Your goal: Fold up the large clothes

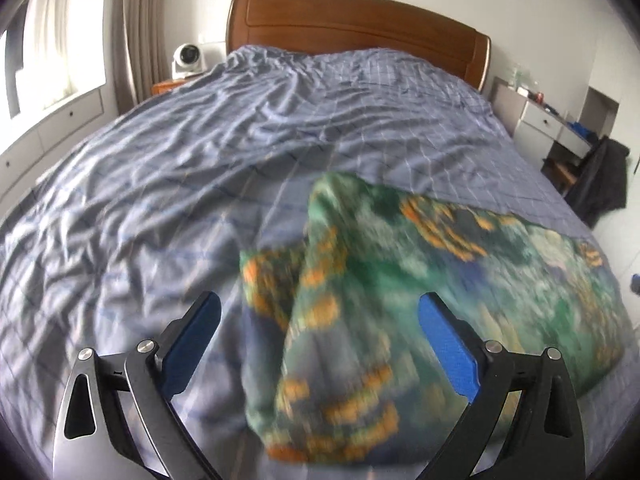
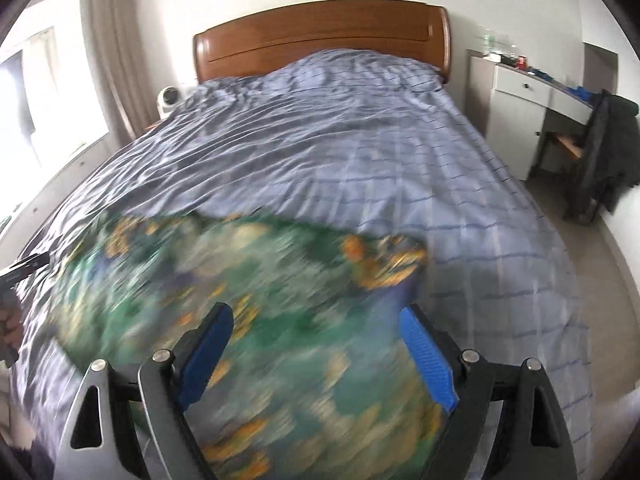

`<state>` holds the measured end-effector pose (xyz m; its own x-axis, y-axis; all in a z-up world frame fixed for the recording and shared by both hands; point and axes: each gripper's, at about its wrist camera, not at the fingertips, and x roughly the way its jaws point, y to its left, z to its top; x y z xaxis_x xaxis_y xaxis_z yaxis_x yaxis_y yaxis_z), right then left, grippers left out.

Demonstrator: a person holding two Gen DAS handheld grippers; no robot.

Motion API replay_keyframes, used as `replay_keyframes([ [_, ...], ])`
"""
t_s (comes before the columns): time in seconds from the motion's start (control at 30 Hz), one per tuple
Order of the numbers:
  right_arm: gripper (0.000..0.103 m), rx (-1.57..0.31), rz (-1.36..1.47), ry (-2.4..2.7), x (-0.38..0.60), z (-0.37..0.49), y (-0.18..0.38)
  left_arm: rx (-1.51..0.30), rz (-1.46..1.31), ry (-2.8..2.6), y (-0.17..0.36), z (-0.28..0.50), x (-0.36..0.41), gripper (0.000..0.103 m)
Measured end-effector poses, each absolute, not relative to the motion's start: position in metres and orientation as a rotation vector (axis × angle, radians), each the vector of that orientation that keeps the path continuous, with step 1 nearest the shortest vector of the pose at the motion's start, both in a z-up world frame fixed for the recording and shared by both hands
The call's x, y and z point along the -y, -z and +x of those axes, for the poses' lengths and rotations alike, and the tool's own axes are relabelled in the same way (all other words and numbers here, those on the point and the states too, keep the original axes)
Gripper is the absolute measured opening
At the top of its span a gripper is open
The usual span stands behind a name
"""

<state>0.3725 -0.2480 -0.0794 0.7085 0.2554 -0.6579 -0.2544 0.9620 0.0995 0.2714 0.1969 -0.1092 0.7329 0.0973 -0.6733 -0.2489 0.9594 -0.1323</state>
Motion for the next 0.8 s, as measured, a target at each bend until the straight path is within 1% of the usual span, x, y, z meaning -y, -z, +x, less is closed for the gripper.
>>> replay_keyframes([
  [0.2,0.087,-0.744,-0.023,-0.278,0.240,0.324,0.098,-0.706,-0.264,-0.187,0.134,0.216,-0.184,0.099],
  [0.33,0.087,-0.749,0.017,-0.267,0.245,0.305,0.104,-0.825,-0.195,-0.156,0.168,0.209,-0.167,0.099],
  [0.47,0.087,-0.762,0.096,-0.245,0.257,0.297,0.110,-0.965,-0.161,-0.136,0.205,0.220,-0.157,0.100],
  [0.53,0.087,-0.761,0.110,-0.234,0.260,0.295,0.112,-0.954,-0.125,-0.139,0.208,0.221,-0.153,0.102],
  [0.8,0.087,-0.770,0.136,-0.187,0.271,0.290,0.122,-0.989,-0.070,-0.167,0.213,0.227,-0.142,0.103],
])
